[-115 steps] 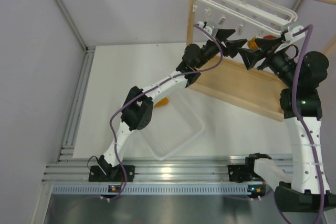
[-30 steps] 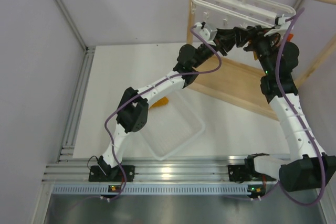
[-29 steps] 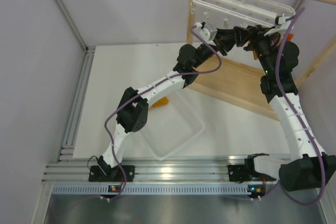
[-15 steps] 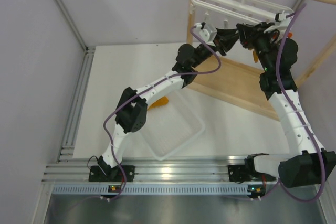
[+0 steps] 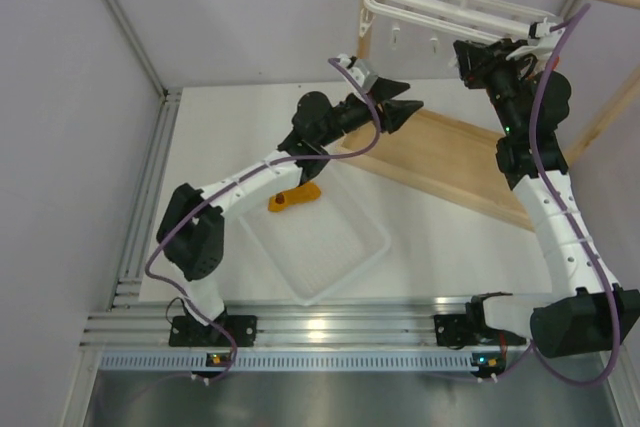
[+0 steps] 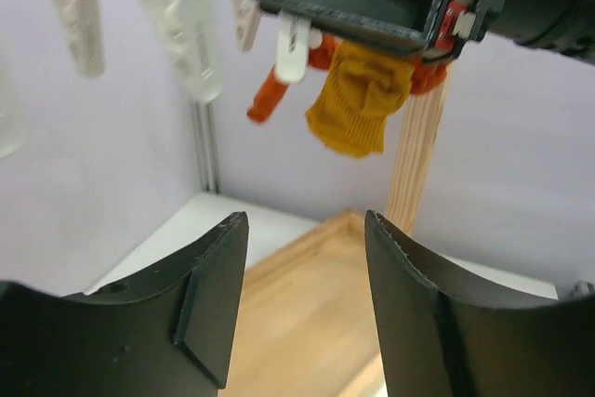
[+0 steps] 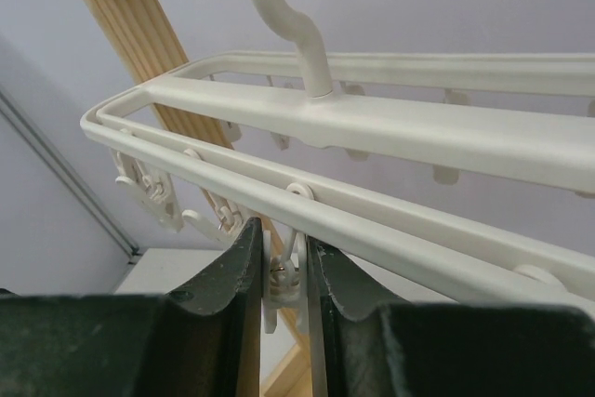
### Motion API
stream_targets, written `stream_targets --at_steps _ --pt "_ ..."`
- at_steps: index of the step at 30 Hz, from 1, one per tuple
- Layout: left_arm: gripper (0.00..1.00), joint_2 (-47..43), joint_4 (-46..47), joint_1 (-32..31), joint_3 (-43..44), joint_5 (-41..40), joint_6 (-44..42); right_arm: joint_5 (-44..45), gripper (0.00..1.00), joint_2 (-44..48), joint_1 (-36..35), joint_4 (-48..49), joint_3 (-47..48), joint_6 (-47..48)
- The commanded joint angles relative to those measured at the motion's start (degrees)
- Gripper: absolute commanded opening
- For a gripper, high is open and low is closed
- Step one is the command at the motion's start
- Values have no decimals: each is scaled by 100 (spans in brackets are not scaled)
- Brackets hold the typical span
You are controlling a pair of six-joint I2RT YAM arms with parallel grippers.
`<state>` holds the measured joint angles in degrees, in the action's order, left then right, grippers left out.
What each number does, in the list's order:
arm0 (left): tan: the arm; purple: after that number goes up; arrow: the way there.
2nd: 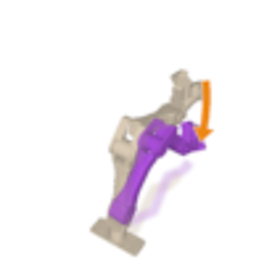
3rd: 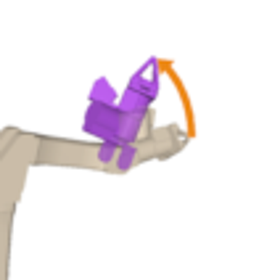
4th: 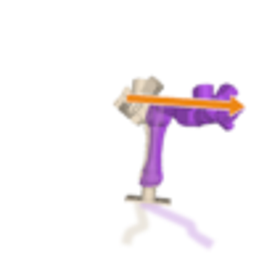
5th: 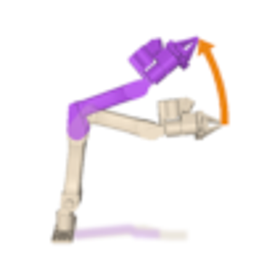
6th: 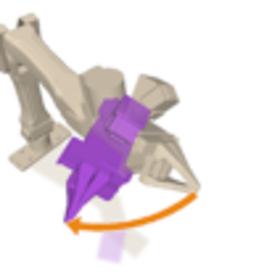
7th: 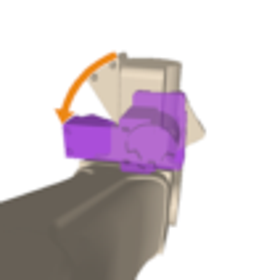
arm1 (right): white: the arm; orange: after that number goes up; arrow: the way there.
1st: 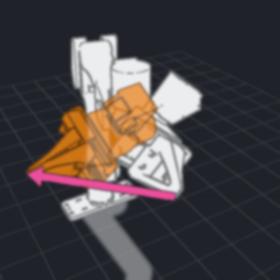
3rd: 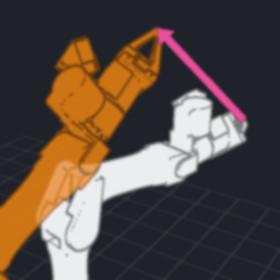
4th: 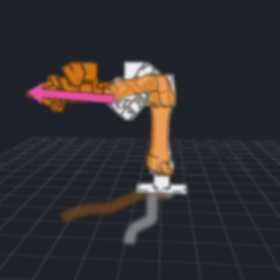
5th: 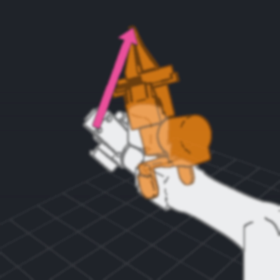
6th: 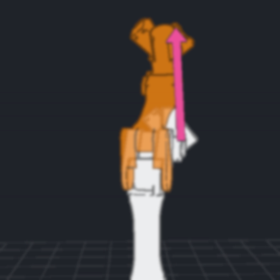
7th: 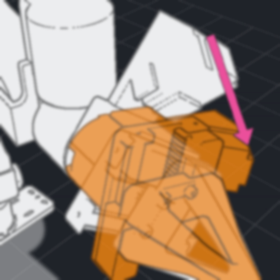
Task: Clip the socks to the hanger
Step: Open the clamp at the hanger, then pick up the sock from the bin.
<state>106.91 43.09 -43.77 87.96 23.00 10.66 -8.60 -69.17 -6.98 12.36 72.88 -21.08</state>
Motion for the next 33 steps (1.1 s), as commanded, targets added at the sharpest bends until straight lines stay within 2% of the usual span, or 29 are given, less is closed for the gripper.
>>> stream_targets --at_steps 1,4,5,8,11,16,20,25,29,33 --pt "58 -1110 -921 272 -602 248 -2 43 0 70 13 232 270 -89" --pt "59 -1690 -1766 570 -894 170 6 34 0 105 30 258 227 -63" --pt "59 -1822 -2256 797 -1086 126 207 34 0 114 30 258 192 -45" --pt "59 -2314 -2961 1368 -1579 222 638 8 0 175 39 328 86 77" --pt "57 -2832 -3944 1747 -2001 -199 570 -10 0 237 39 364 -10 183" --pt "49 -3554 -5467 2109 -2590 -876 429 -45 0 298 39 346 -99 227" --pt "49 -3967 -6232 2136 -3039 -1026 130 -63 0 272 39 346 -125 201" --pt "49 -3924 -7191 2144 -3163 -1412 60 -89 0 228 39 355 -73 218" --pt "53 -3723 -7403 2144 -3233 -1790 -28 -107 0 211 30 328 -46 253" --pt "55 -3388 -7447 2171 -3329 -1844 -98 -107 0 193 30 311 -29 315"
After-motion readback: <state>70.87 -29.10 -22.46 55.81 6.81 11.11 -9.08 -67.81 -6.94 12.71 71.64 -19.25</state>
